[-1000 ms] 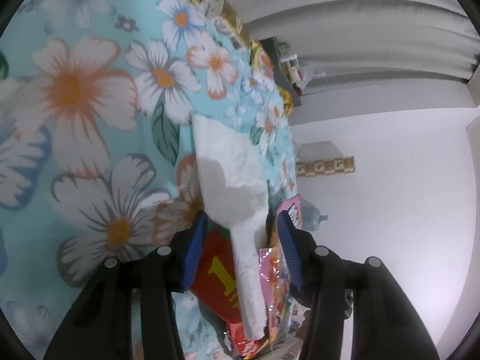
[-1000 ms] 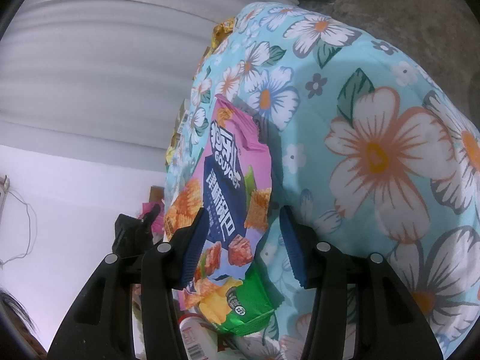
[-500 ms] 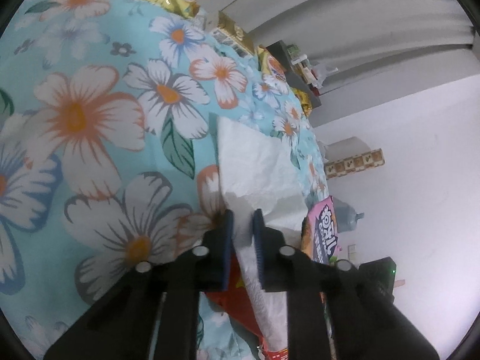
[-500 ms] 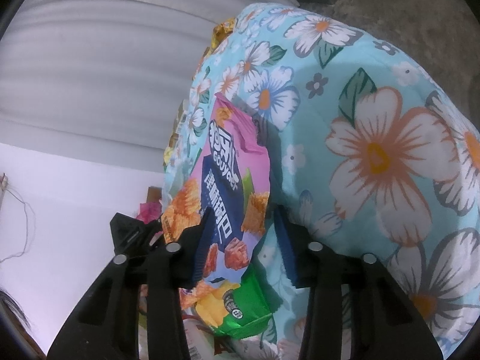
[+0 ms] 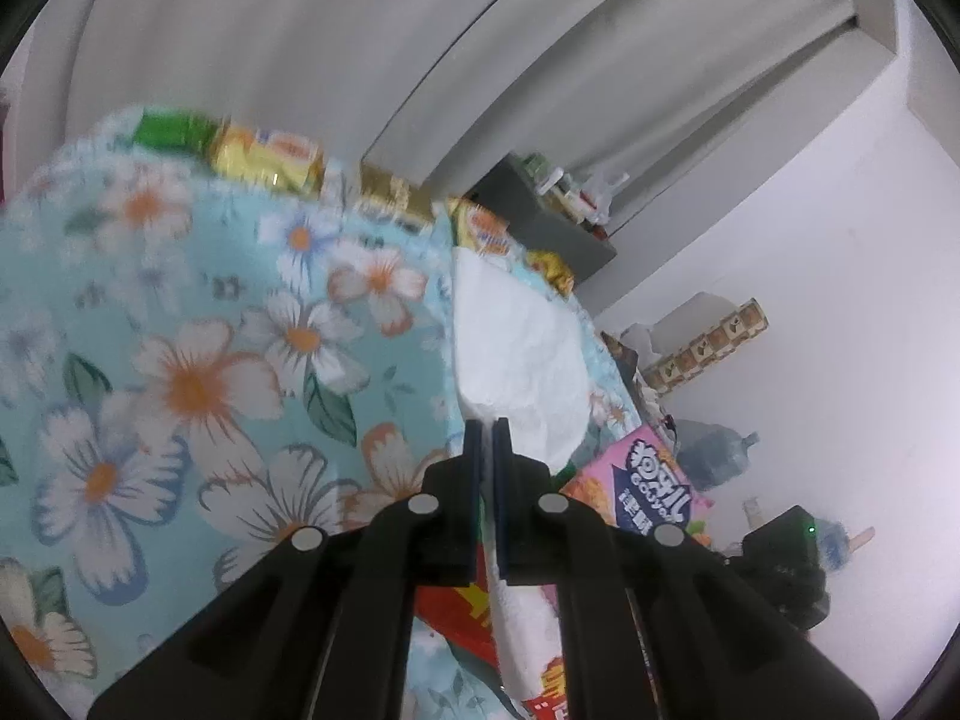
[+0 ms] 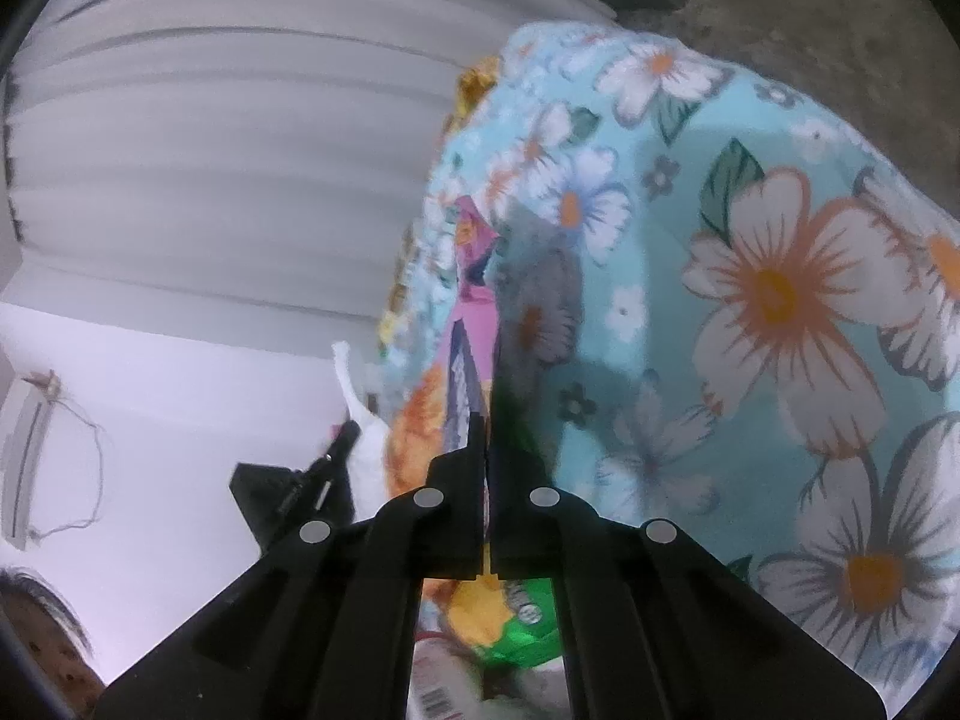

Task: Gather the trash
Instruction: 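Lift the tissue and pink bag and carry them toward the wastebasket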

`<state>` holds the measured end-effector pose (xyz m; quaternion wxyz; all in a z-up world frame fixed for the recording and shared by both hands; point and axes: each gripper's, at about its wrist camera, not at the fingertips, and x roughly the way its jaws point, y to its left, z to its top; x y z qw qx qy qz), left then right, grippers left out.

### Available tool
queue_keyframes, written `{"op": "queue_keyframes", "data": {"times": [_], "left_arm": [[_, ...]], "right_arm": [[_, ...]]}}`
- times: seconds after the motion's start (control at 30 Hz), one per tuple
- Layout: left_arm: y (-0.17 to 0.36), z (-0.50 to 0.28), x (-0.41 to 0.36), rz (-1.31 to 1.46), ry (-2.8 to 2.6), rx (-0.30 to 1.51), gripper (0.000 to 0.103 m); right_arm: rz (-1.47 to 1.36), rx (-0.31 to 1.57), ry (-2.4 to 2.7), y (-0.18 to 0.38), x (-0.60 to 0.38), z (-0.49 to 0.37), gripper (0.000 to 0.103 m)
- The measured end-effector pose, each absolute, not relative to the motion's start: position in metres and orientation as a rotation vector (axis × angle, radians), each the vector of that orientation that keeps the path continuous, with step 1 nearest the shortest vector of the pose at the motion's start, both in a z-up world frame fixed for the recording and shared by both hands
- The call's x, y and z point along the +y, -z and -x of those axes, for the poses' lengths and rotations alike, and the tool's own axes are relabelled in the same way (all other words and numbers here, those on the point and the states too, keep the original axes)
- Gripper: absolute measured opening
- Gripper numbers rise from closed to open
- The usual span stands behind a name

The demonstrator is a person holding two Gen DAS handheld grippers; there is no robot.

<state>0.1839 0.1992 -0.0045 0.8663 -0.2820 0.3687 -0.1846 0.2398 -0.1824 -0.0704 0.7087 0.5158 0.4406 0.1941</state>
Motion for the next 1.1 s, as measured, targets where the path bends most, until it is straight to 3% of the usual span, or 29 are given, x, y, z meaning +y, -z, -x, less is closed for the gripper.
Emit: {"op": "queue_keyframes", "data": {"times": [0.43, 1.1], "left_arm": [[-0.047, -0.157, 0.191, 0.475, 0.417, 0.619, 0.003], [-0.108, -0.127, 0.128, 0.329, 0.530, 0.561, 0.003]], "right_arm": [[-1.180, 0.813, -0.451, 0.031, -0.199, -0.212, 0.000], [-1.239, 0.535, -0.462, -0.018, -0.256, -0.139, 0.000]]}}
